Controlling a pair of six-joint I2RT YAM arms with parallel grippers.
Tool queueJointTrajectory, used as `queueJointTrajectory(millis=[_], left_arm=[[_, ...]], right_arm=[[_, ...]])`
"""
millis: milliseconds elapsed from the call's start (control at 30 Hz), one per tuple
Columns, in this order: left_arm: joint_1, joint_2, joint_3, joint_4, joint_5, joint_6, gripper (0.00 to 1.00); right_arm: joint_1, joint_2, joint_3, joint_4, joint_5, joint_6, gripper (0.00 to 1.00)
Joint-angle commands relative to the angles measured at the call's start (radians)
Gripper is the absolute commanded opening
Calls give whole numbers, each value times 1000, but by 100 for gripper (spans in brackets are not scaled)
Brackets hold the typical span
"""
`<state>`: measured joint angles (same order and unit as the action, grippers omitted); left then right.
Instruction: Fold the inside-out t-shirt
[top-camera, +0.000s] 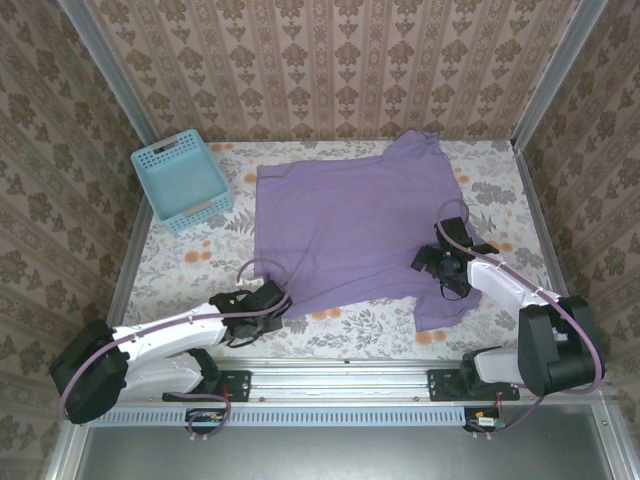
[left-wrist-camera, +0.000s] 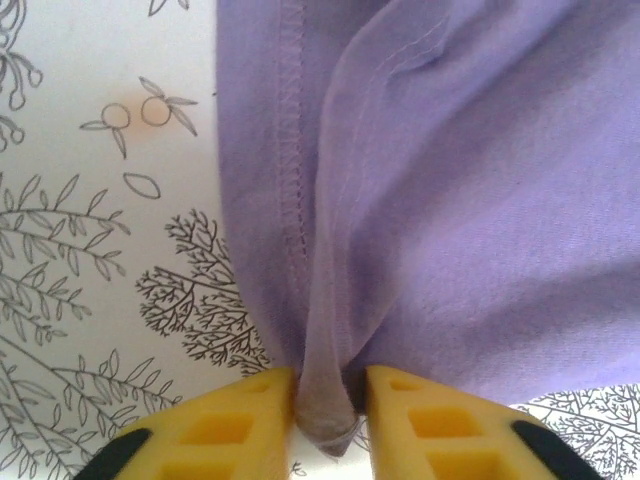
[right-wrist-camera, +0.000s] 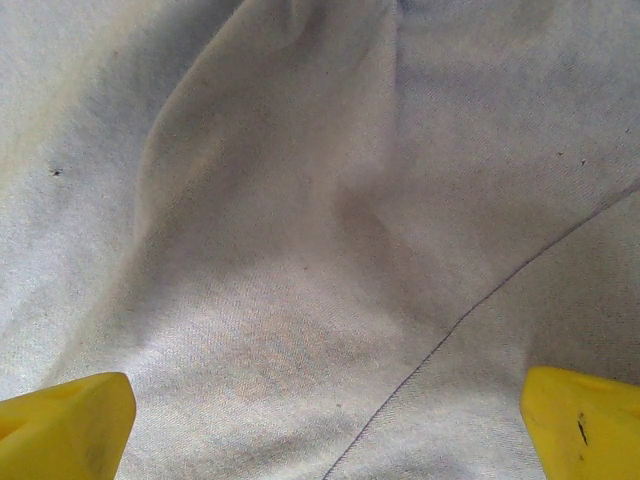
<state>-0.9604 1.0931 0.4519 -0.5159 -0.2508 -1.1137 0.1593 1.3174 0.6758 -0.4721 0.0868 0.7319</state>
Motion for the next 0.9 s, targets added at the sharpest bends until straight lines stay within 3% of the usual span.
queueJointTrajectory(millis=[0,533,867], left_arm=[[12,2,-18,22,7,21,32],[24,21,31,-51,-10,83,4],[12,-256,77,-5,-38,385,1]], right_arm=[[-6,-5,-5,-10,19,-12,100],[-34,-2,9,-18,28,-25,100],[-101,82,37,14,-25,-37,100]])
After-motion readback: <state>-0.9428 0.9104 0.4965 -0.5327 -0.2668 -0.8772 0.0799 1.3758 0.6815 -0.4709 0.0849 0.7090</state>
